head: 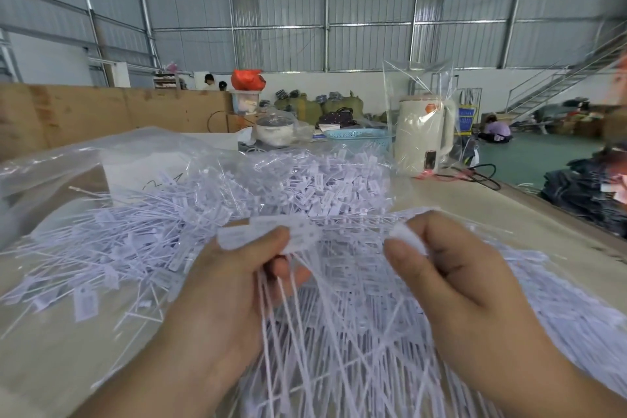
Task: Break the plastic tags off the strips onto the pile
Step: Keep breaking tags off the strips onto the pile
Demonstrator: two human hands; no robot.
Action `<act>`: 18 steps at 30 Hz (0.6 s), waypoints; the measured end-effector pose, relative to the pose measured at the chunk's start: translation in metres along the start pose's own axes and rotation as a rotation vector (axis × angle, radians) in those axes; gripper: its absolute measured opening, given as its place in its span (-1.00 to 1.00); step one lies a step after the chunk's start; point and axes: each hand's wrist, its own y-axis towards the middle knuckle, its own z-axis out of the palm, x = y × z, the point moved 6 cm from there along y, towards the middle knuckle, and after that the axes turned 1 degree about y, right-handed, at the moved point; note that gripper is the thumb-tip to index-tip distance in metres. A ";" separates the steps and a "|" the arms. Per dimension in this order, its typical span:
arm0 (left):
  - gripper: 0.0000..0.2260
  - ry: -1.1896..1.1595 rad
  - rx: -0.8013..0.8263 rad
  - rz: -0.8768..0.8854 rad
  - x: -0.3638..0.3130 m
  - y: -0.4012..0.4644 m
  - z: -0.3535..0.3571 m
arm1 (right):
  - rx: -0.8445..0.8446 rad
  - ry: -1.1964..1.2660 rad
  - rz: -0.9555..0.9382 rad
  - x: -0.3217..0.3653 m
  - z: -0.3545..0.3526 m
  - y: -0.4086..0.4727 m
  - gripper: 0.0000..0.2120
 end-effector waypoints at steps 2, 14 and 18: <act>-0.72 0.100 0.092 0.031 0.003 -0.008 0.013 | 0.195 0.031 0.009 -0.003 0.014 -0.004 -0.81; -0.81 0.385 0.279 0.193 0.010 -0.017 0.029 | 0.426 -0.075 0.026 -0.015 0.030 -0.011 -0.69; -0.78 0.325 0.225 0.154 0.013 -0.013 0.025 | 0.472 -0.028 0.058 -0.016 0.032 -0.010 -0.66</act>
